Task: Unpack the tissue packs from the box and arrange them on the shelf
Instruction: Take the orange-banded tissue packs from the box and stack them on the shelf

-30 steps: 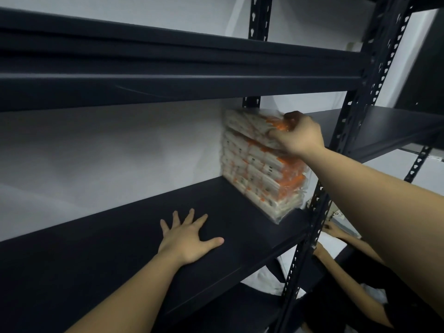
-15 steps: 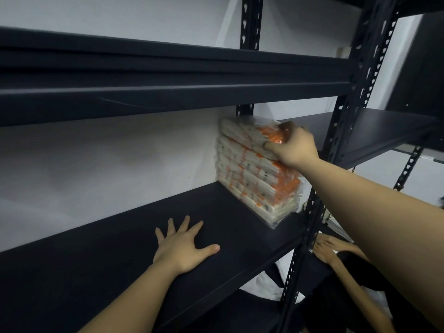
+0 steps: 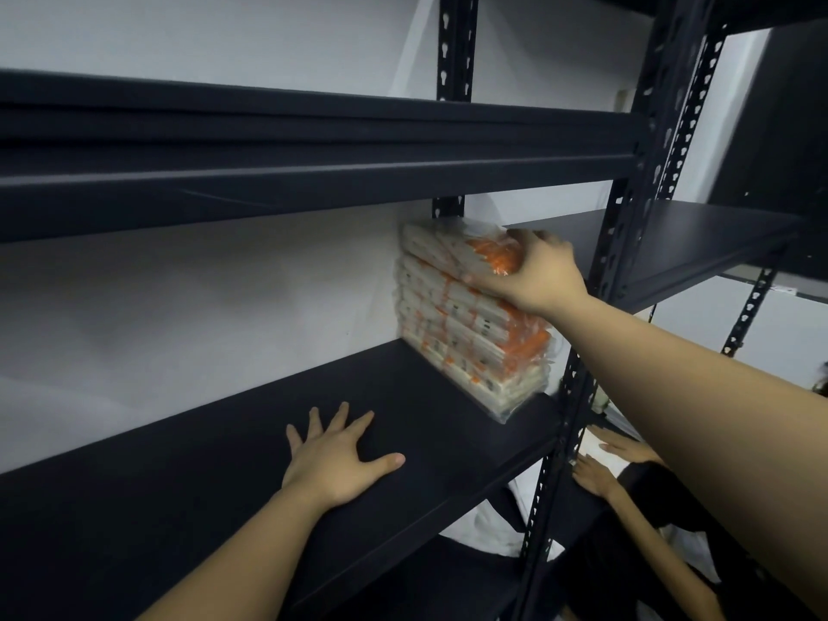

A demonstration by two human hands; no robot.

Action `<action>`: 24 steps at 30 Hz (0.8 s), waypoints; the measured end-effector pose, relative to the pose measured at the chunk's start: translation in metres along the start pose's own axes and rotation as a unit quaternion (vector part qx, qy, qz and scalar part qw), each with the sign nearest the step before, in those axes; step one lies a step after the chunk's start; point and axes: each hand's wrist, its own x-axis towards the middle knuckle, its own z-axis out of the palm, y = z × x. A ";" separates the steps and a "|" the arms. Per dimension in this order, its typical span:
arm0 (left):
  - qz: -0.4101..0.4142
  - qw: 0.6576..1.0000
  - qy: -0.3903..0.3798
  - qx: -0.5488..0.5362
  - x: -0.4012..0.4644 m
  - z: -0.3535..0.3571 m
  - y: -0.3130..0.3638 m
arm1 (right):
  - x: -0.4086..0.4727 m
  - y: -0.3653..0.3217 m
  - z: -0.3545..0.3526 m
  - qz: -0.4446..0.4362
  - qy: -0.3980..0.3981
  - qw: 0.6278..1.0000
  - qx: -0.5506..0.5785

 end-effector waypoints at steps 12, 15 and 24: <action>0.060 0.991 0.059 -0.107 -0.081 0.009 -0.033 | -0.135 -0.024 0.032 -0.175 0.045 0.984 0.009; 0.053 0.990 0.071 -0.111 -0.113 0.010 -0.051 | -0.179 -0.046 0.050 -0.174 -0.028 0.983 0.048; 0.006 0.990 0.108 -0.087 -0.210 0.013 -0.091 | -0.270 -0.103 0.087 -0.206 -0.265 0.939 0.078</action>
